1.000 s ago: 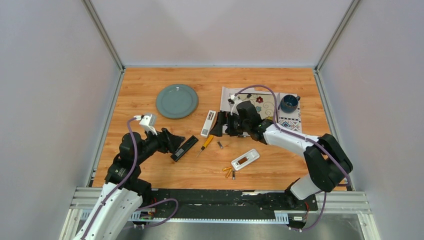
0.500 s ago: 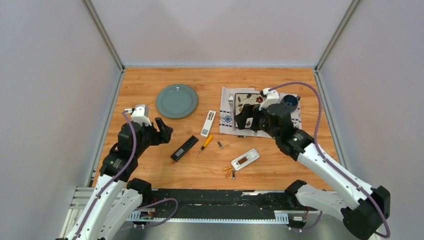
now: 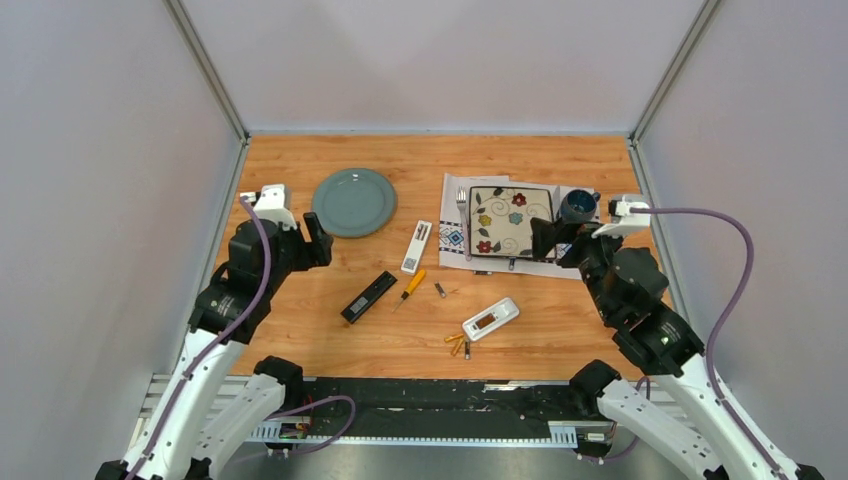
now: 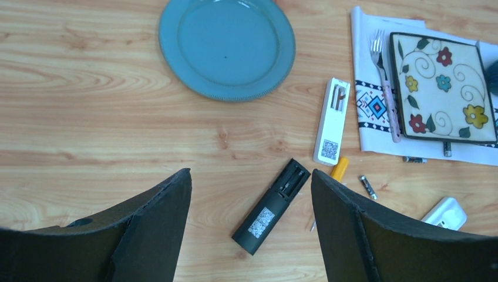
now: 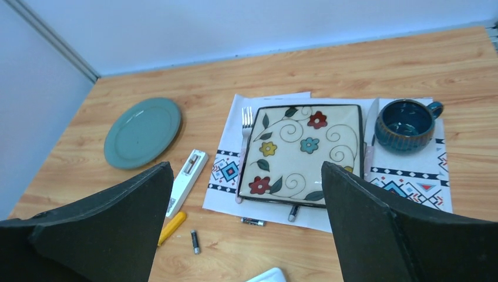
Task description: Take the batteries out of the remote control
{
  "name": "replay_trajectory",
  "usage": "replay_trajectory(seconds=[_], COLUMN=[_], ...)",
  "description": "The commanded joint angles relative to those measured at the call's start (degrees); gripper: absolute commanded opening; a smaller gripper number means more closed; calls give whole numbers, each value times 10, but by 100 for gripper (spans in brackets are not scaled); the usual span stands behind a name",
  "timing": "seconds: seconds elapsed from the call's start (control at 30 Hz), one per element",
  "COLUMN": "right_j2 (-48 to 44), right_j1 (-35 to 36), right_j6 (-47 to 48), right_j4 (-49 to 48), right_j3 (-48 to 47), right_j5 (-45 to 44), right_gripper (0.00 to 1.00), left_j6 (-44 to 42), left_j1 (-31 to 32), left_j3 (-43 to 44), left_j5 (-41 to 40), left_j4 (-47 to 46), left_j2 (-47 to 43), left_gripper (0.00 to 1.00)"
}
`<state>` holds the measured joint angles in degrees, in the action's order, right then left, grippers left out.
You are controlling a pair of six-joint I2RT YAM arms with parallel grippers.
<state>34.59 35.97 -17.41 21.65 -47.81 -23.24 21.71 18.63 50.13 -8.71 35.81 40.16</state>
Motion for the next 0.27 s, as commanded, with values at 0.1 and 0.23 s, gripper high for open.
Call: replay_trajectory(seconds=[0.1, 0.23], right_j2=[-46, -44], right_j1=[-1, -1], right_j6=[8, 5], right_j4=[-2, -4], right_j3=[19, 22], right_j5=[-59, -55], right_gripper=[100, 100], left_j6=[-41, -46], left_j1=[-3, -3], left_j3=[37, 17], left_j5=[4, 44], left_j4=[-29, -61], left_j2=[-31, -49], left_gripper=[81, 80])
